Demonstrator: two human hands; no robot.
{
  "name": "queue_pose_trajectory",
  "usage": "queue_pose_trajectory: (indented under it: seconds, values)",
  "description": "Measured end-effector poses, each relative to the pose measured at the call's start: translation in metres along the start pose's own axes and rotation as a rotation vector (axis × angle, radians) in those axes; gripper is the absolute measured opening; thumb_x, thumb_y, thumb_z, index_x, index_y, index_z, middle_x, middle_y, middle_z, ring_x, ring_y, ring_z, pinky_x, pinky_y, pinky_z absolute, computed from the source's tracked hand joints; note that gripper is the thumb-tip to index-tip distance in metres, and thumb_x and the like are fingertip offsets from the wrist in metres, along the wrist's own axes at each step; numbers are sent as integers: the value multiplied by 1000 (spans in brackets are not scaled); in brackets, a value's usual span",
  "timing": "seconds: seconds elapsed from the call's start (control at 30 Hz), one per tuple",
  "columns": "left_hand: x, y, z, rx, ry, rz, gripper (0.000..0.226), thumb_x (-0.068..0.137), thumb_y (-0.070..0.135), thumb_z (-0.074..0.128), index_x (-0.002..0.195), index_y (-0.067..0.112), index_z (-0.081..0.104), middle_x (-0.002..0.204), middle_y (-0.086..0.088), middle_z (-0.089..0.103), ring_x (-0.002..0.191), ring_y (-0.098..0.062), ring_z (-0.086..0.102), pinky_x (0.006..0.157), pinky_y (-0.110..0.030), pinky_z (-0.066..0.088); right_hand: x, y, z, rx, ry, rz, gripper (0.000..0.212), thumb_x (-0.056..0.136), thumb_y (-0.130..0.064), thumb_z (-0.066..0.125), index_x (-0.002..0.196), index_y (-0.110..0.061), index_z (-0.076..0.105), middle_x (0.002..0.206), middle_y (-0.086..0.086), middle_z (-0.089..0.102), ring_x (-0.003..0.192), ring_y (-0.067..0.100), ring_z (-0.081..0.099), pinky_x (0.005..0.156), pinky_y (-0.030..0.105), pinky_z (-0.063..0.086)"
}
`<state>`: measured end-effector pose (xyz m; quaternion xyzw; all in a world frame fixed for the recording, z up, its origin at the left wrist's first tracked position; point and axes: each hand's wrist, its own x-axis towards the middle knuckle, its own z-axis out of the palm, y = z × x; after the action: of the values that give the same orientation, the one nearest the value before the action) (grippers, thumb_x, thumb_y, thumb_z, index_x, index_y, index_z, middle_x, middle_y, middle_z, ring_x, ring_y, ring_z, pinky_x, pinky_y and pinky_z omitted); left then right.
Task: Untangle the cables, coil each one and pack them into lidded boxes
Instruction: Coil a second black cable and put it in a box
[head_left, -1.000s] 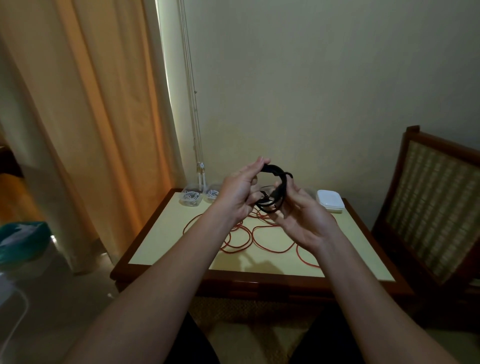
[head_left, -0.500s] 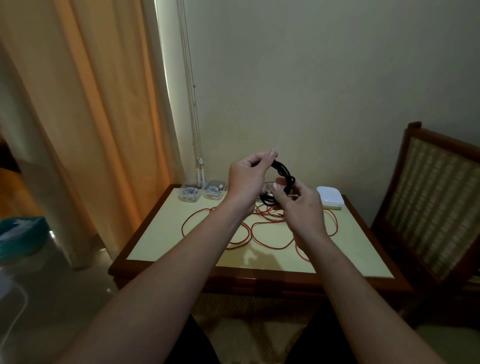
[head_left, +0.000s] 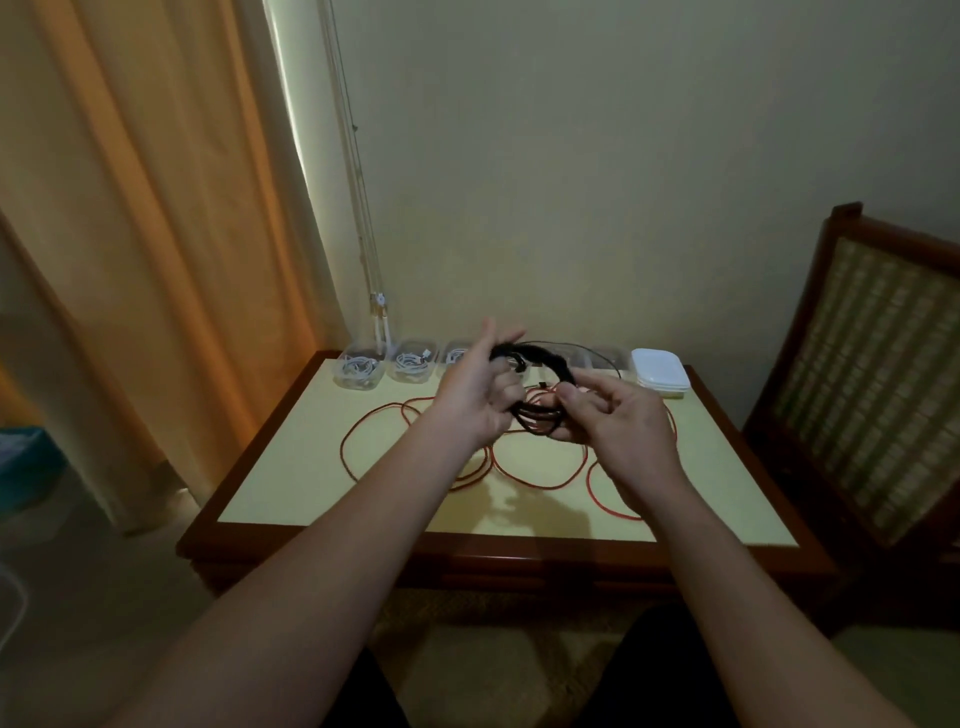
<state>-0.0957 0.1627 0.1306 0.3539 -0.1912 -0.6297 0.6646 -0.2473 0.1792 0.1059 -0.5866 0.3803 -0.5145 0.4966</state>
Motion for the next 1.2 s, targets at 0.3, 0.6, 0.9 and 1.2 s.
queue_pose_trajectory:
  seconds: [0.3,0.6,0.9,1.2]
  values:
    - [96,-58,-35,28,135,-83,37,107,34,42,102,5,65,42,7,23,31,-4,20,30,-17,20,64,69,-17,274,64,380,13,95,1,62,103,-5,71,86,16,75,75,26,75,64,28,63]
    - [200,-75,-63,1048,82,18,50,104,52,36,119,16,66,113,-2,72,98,-20,69,92,-41,55,207,123,-72,-15,325,450,10,92,7,66,84,2,70,86,12,69,73,23,72,64,30,63]
    - [294,-115,-170,2030,-74,263,85,91,75,31,158,24,19,166,-4,18,152,-27,15,122,-51,21,328,209,-101,-335,436,466,12,89,-8,64,97,-9,73,82,5,67,82,22,69,78,31,61]
    - [313,-132,-210,2223,-121,399,87,90,78,12,160,29,-1,168,0,-4,154,-23,-7,125,-46,-1,388,254,-69,-647,393,407,19,92,-6,66,109,-4,74,96,4,71,87,22,68,60,16,53]
